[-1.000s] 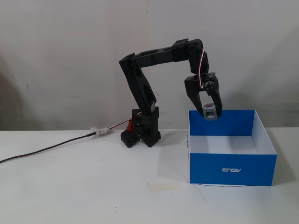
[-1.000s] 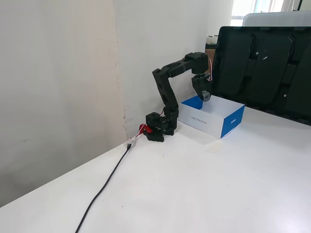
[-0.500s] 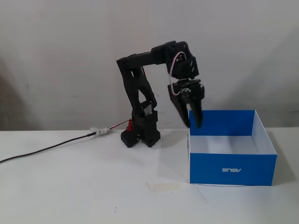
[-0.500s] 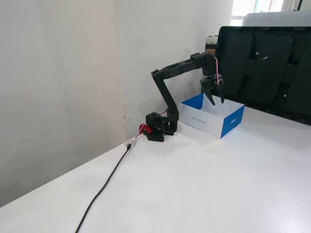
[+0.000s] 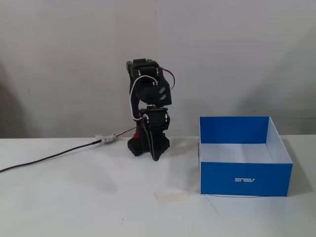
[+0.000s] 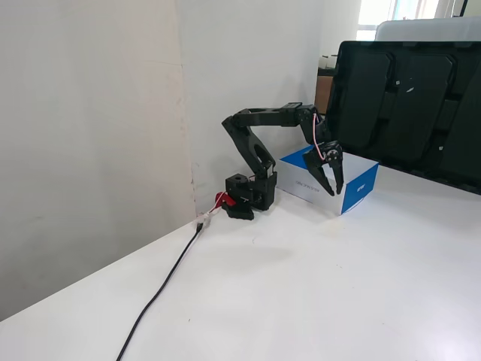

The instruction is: Pick the gray block and keep it in the box.

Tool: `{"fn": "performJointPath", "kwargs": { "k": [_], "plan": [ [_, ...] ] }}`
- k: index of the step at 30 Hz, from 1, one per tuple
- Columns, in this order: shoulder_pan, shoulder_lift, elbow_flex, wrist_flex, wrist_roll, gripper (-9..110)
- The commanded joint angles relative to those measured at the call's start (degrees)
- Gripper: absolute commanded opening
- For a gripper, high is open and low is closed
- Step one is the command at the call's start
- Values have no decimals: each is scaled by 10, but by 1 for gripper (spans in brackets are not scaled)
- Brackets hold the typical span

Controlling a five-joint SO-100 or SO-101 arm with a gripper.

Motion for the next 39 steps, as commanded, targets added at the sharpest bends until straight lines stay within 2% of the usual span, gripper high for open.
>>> {"fn": "performJointPath", "kwargs": {
  "k": [1, 9, 12, 17, 22, 34, 39],
  "plan": [
    [27, 74, 39, -33, -15, 0],
    [95, 188, 243, -148, -71, 0],
    [97, 296, 330, -171, -82, 0],
    [98, 349, 398, -170, -97, 0],
    [111, 494, 463, -145, -108, 0],
    [129, 727, 513, -54, -118, 0],
    [152, 752, 519, -40, -114, 0]
  ]
}}
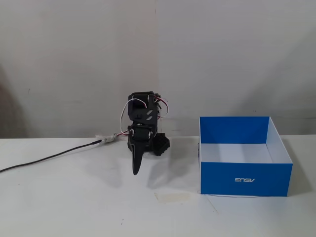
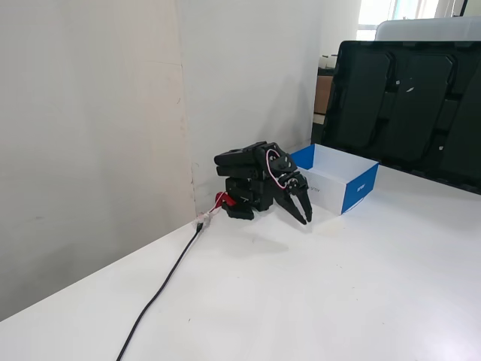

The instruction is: Pick the gray block and keep it in the box.

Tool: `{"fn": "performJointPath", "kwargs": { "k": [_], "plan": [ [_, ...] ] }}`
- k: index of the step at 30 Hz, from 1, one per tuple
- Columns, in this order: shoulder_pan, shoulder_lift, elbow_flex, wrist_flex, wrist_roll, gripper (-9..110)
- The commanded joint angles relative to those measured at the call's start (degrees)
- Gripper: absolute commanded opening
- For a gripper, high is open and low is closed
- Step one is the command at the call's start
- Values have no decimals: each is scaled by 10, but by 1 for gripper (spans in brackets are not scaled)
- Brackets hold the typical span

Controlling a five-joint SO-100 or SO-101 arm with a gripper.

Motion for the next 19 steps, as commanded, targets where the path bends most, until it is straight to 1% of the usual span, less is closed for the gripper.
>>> {"fn": "performJointPath", "kwargs": {
  "k": [1, 5, 8, 10, 11, 19],
  "plan": [
    [12, 98, -1, 2, 3, 0],
    [18, 98, 35, -1, 8, 0],
    [41, 98, 36, -2, 32, 0],
    [44, 98, 36, -1, 32, 0],
    [44, 98, 36, -1, 32, 2],
    [41, 98, 36, -1, 32, 0]
  ]
}}
